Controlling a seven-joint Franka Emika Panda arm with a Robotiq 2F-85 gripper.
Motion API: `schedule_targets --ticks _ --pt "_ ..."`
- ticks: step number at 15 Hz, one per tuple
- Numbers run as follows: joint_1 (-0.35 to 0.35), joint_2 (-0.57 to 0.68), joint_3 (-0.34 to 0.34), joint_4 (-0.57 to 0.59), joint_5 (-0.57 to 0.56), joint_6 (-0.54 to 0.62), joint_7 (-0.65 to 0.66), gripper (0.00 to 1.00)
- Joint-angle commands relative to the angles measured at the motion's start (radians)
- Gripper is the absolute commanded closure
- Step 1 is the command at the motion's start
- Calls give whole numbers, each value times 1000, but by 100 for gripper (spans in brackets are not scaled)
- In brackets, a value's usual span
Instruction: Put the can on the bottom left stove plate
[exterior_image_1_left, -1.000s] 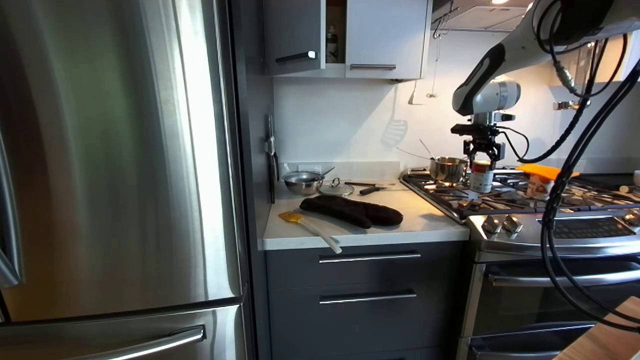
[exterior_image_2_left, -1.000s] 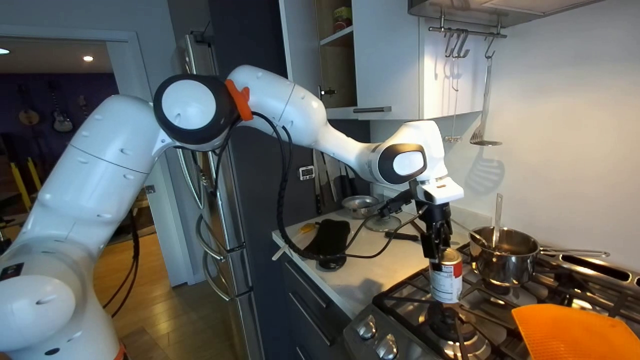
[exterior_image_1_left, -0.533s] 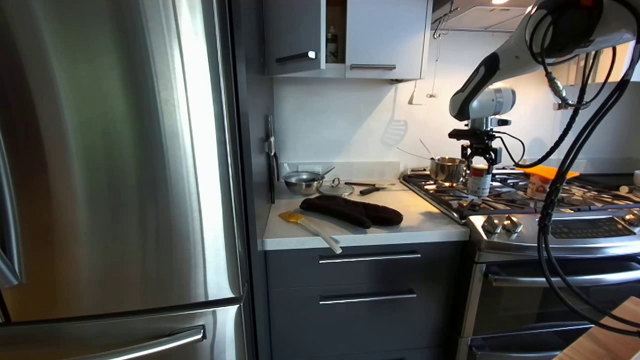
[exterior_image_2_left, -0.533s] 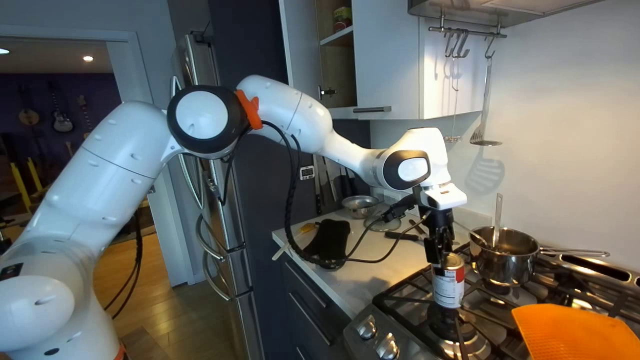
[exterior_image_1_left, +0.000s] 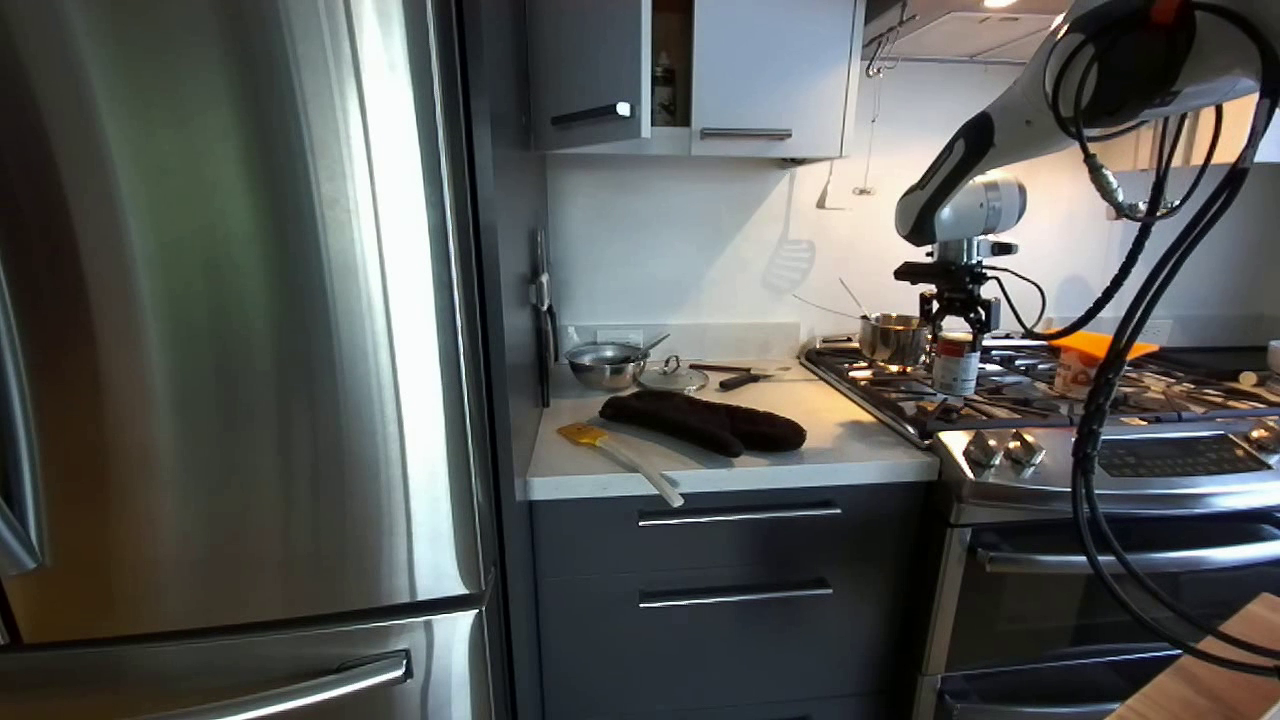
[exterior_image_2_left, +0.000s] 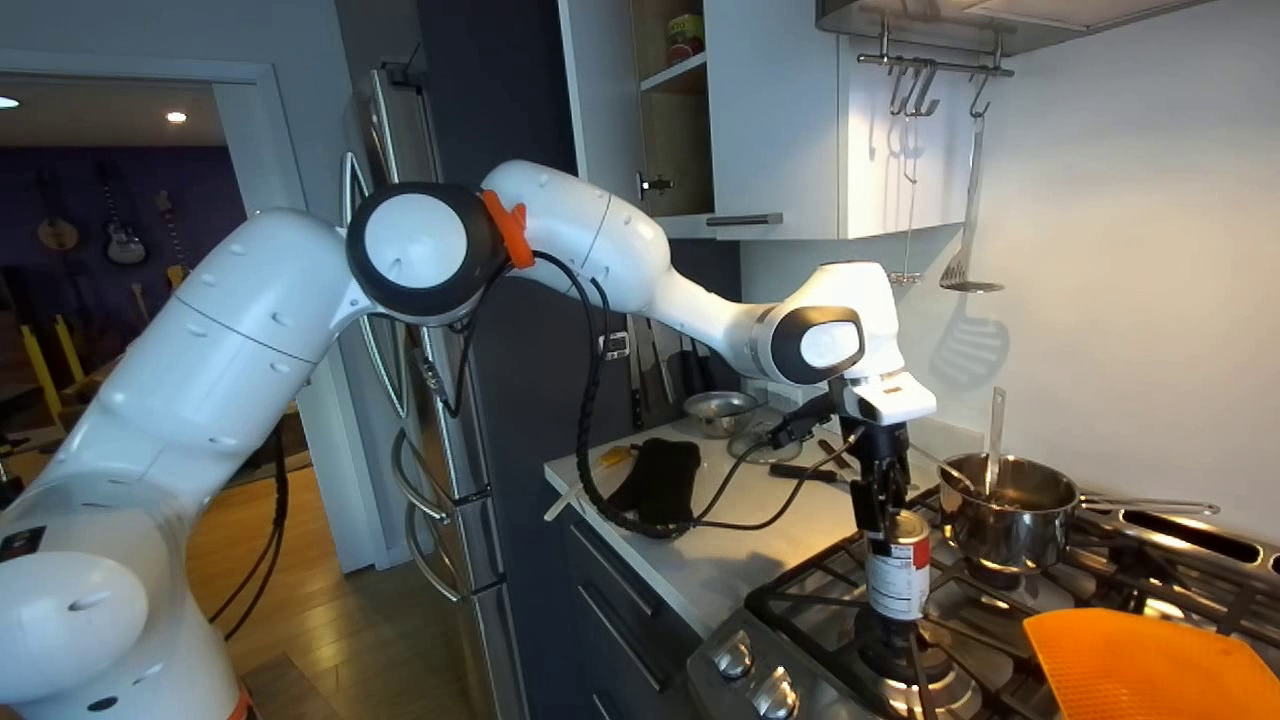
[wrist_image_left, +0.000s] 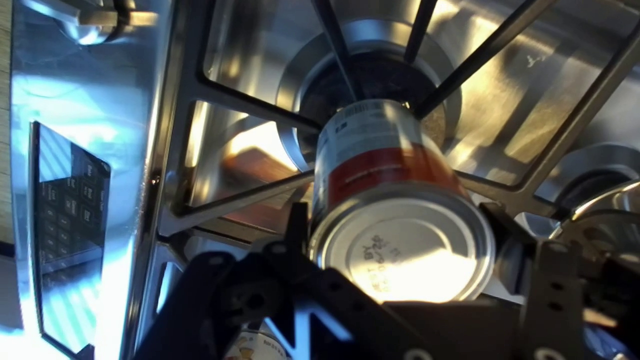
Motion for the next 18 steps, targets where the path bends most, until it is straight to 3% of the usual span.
schedule_targets --ticks 1,18 --pt "-25 20 13 52 17 -30 -14 42" --pt "-34 47 22 82 25 -26 -17 42"
